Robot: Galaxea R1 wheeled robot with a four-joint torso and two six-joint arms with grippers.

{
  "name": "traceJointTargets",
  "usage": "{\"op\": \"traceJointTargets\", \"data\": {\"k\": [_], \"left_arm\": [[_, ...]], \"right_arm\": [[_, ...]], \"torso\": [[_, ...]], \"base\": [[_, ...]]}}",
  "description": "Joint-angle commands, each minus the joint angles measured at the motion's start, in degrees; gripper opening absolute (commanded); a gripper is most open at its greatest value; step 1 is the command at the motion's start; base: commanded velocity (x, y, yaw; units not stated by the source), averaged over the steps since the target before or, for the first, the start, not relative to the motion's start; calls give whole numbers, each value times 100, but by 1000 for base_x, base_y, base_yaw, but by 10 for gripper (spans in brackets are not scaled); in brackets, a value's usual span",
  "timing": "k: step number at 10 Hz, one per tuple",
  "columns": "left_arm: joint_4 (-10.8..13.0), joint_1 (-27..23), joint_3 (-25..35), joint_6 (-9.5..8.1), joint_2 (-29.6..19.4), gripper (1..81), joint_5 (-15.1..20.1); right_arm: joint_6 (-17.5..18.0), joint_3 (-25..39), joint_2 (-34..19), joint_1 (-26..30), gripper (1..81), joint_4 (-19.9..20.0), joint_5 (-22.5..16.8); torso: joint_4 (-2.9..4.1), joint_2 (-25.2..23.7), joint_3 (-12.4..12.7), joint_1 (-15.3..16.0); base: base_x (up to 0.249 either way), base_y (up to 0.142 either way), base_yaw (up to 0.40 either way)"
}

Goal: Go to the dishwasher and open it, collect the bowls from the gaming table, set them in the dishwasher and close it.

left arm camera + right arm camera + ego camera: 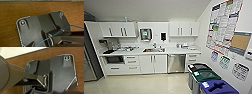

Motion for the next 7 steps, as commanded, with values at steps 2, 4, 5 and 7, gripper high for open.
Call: {"op": "traceJointTargets", "data": {"k": [2, 4, 5, 7], "left_arm": [[69, -335, 44, -4, -105, 811, 260], [69, -335, 44, 4, -105, 811, 260], [69, -326, 36, -4, -105, 811, 252], [69, -335, 44, -4, -105, 811, 260]], "right_arm": [[-17, 107, -143, 267, 811, -95, -204], [-17, 89, -125, 276, 811, -95, -213], [-17, 72, -116, 276, 811, -95, -213], [-17, 72, -116, 285, 811, -95, -213]], "torso": [[0, 0, 0, 0], [0, 0, 0, 0], [0, 0, 0, 0], [0, 0, 0, 0]], "base": [[174, 0, 0], [174, 0, 0], [174, 0, 0], [171, 0, 0]]}}
